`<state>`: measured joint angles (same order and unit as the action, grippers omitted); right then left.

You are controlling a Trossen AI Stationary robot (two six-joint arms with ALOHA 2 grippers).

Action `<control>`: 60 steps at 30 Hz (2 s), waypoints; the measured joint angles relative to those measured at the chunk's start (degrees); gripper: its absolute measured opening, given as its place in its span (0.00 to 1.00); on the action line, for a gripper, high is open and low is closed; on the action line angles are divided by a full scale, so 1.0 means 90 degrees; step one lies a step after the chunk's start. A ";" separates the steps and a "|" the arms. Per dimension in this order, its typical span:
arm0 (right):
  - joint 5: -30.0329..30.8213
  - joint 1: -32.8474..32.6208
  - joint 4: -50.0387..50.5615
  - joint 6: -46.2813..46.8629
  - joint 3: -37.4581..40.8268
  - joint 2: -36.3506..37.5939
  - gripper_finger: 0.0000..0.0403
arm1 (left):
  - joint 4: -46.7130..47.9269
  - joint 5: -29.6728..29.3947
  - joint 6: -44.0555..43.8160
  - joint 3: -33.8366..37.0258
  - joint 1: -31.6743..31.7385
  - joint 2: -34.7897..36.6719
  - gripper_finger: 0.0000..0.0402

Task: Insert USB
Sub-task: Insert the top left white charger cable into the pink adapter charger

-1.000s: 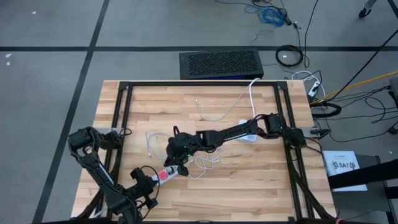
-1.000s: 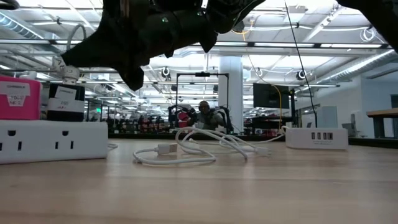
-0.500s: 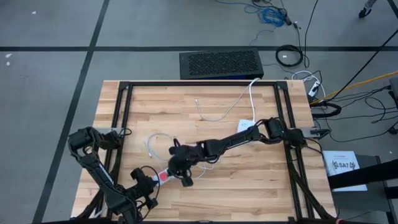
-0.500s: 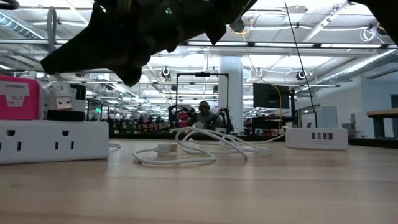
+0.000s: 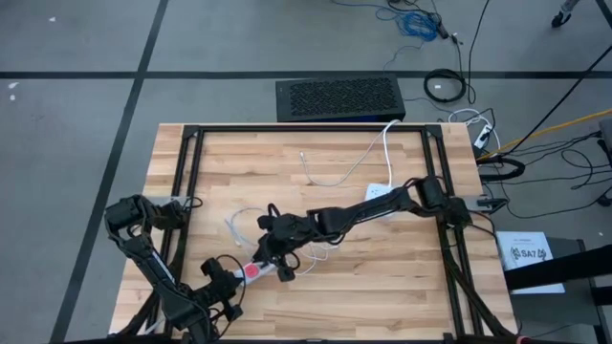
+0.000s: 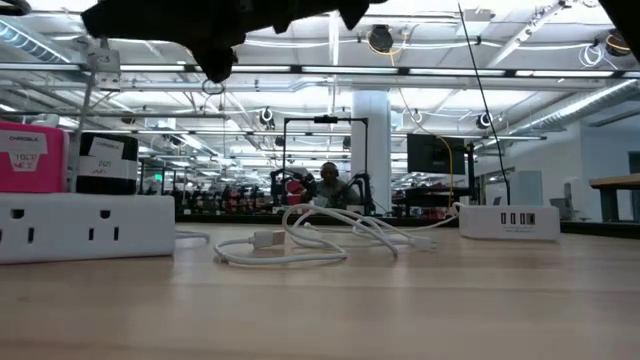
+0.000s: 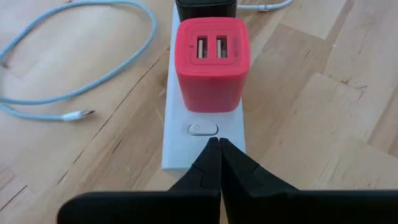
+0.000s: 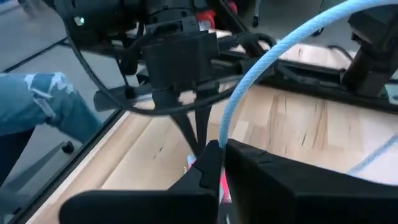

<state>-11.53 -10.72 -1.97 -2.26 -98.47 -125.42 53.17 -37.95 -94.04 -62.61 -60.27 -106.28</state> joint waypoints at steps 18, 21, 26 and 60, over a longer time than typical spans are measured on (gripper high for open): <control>-0.0249 0.0199 -0.0993 -0.0183 0.0469 -0.0232 0.00 | -0.0010 -0.0002 -0.0002 -0.0007 0.0000 0.0000 0.00; -0.0267 0.0194 -0.1114 -0.0028 0.0556 -0.0234 0.00 | -0.0013 0.0000 -0.0005 -0.0007 0.0000 0.0000 0.00; -0.0260 0.0187 -0.1137 -0.0024 0.0628 -0.0229 0.00 | -0.0015 -0.0002 -0.0002 -0.0007 0.0000 0.0000 0.00; 0.0221 -0.0080 -0.0706 -0.0327 0.0602 -0.0202 0.00 | -0.0055 0.0000 -0.0010 -0.0012 0.0000 0.0000 0.00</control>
<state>-9.54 -11.44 -8.33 -5.21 -93.06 -127.24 52.68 -37.95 -94.13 -62.72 -60.27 -106.28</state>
